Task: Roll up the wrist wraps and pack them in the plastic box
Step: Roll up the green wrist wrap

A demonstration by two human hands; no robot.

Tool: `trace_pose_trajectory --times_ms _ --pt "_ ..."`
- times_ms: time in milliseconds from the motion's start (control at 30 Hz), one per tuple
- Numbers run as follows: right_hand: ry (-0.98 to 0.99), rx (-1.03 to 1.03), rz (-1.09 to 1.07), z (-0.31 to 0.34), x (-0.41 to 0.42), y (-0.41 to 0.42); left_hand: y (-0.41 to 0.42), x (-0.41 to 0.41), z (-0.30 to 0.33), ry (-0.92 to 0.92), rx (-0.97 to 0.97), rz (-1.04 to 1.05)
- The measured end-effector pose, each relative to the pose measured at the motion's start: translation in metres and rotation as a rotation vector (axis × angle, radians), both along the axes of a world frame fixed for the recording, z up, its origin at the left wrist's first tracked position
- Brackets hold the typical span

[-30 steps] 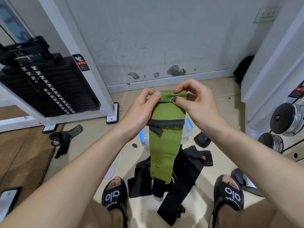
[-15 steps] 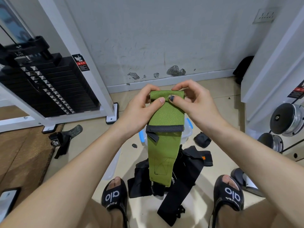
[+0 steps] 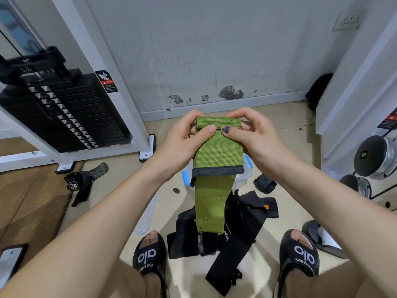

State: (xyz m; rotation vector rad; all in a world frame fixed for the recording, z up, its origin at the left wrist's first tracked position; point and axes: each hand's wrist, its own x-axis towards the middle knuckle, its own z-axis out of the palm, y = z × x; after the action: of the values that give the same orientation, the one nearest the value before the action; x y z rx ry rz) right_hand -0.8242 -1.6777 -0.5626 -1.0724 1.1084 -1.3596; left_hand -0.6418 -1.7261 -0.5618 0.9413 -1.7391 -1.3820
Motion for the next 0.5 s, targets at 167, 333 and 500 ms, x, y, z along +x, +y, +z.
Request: trace_pose_trajectory --times_ms 167,333,500 --pt "-0.073 0.050 0.028 0.0015 0.0015 0.0001 0.0013 -0.0027 0.0005 0.014 0.017 -0.004" --pt "-0.043 0.048 0.054 0.0024 0.0039 0.0021 0.0042 -0.0047 0.0025 -0.020 0.026 0.016" --pt "-0.056 0.088 0.102 0.0077 0.0028 0.0016 0.0067 -0.0071 0.0038 -0.050 -0.001 0.051"
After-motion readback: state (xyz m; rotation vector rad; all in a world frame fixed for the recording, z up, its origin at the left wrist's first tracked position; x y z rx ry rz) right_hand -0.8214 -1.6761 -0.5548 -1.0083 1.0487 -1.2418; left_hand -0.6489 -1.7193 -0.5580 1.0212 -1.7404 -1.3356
